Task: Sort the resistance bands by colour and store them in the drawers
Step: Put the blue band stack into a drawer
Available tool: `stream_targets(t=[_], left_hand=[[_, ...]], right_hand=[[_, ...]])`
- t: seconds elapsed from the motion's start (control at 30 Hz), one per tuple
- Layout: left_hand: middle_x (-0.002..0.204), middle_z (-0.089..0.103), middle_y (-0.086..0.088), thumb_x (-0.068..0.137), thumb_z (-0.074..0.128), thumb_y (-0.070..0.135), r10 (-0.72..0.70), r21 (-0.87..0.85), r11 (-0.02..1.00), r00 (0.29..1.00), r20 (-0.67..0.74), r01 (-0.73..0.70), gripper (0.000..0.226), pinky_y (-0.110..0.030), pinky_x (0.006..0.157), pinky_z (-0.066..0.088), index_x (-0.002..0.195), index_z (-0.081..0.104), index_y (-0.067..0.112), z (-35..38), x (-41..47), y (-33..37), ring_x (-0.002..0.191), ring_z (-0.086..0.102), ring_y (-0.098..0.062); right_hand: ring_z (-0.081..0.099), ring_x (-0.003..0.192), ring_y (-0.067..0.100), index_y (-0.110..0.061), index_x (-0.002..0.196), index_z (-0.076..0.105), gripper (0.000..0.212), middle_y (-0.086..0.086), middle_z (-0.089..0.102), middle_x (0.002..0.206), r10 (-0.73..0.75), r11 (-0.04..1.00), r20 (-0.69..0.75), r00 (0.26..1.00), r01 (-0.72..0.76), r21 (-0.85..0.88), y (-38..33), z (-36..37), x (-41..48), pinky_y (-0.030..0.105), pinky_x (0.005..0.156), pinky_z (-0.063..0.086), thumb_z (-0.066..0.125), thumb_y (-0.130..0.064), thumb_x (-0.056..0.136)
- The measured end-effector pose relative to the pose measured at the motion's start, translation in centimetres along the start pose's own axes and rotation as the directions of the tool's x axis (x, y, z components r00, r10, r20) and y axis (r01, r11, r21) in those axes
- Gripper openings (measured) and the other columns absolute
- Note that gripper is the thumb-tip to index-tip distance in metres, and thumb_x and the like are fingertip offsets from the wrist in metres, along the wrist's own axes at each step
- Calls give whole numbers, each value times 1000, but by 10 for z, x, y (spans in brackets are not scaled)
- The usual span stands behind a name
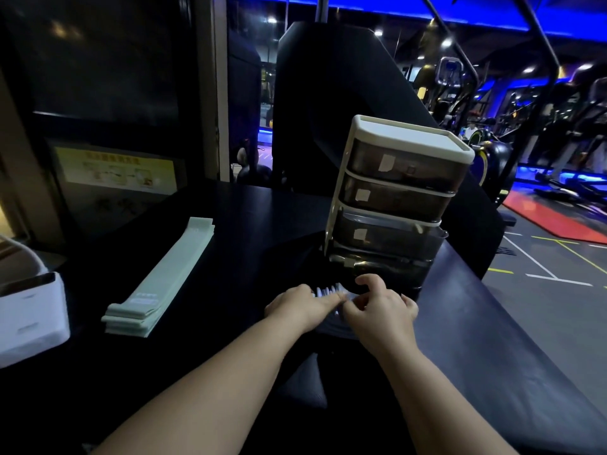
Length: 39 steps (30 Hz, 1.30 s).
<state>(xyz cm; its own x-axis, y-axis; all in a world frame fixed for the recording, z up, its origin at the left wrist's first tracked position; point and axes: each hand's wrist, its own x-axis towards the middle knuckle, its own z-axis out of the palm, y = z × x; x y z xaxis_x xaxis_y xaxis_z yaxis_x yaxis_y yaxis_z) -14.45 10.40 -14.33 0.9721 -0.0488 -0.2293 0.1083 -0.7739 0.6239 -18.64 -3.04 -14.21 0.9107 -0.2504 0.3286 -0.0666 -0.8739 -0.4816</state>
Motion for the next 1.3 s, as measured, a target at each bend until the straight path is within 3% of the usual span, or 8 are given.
stream_targets(t=[0.23,0.4,0.57,0.7,0.87,1.0,1.17,1.3], left_hand=[[113,63,2,79,48,68,16,102,995,997,-82,-7,55,-34,89,48,110,60,24,4,1,-2,104,60,-22],[108,64,2,79,53,64,41,53,998,998,-56,-38,49,-33,88,50,103,59,21,3,0,-6,101,62,-22],[103,63,1,76,68,60,83,-67,994,996,21,-82,46,-34,87,52,96,60,19,-4,3,-12,96,62,-19],[85,64,4,74,78,50,151,-191,973,982,114,-128,35,-27,69,50,82,63,19,-10,0,-18,79,61,-12],[82,68,6,68,86,34,253,-294,934,956,150,-201,27,-21,72,53,86,69,24,-8,-9,-29,74,64,-7],[94,70,13,48,79,55,292,-219,936,955,49,-275,48,-36,91,54,93,62,47,5,-10,-39,94,67,-12],[92,67,10,70,78,15,375,-320,866,923,-92,-384,40,-19,79,51,99,59,34,6,-20,-34,78,62,2],[106,62,15,62,68,36,380,-173,902,918,-113,-395,60,-32,98,46,118,48,40,6,-23,-30,101,61,-12]], right_hand=[[55,100,11,-30,123,53,36,-17,61,86,-15,996,18,1000,13,89,10,0,2,36,100,32,59,-30,88],[50,115,26,-19,119,64,38,5,61,114,87,988,-51,995,-79,134,36,-5,9,28,93,38,64,-17,81],[52,104,22,-18,129,54,52,8,56,123,256,933,192,947,-294,209,55,-12,10,32,80,40,64,-31,80],[61,103,18,-18,128,52,65,1,65,115,297,889,262,918,-366,274,61,-17,7,32,81,47,72,-38,69],[65,96,14,-32,109,59,49,-6,66,105,211,897,347,914,-322,304,69,-30,5,35,87,54,77,-33,63],[68,92,8,-26,118,65,58,-6,71,99,81,878,312,947,-216,427,77,-29,-6,31,89,54,80,-17,63],[67,88,-2,-42,96,64,50,-13,72,95,-35,888,144,989,-35,458,76,-27,-17,17,82,51,81,-15,57],[63,95,-4,-43,104,59,53,-13,69,104,-68,912,151,986,1,410,74,-24,-18,15,86,47,76,-26,57]])
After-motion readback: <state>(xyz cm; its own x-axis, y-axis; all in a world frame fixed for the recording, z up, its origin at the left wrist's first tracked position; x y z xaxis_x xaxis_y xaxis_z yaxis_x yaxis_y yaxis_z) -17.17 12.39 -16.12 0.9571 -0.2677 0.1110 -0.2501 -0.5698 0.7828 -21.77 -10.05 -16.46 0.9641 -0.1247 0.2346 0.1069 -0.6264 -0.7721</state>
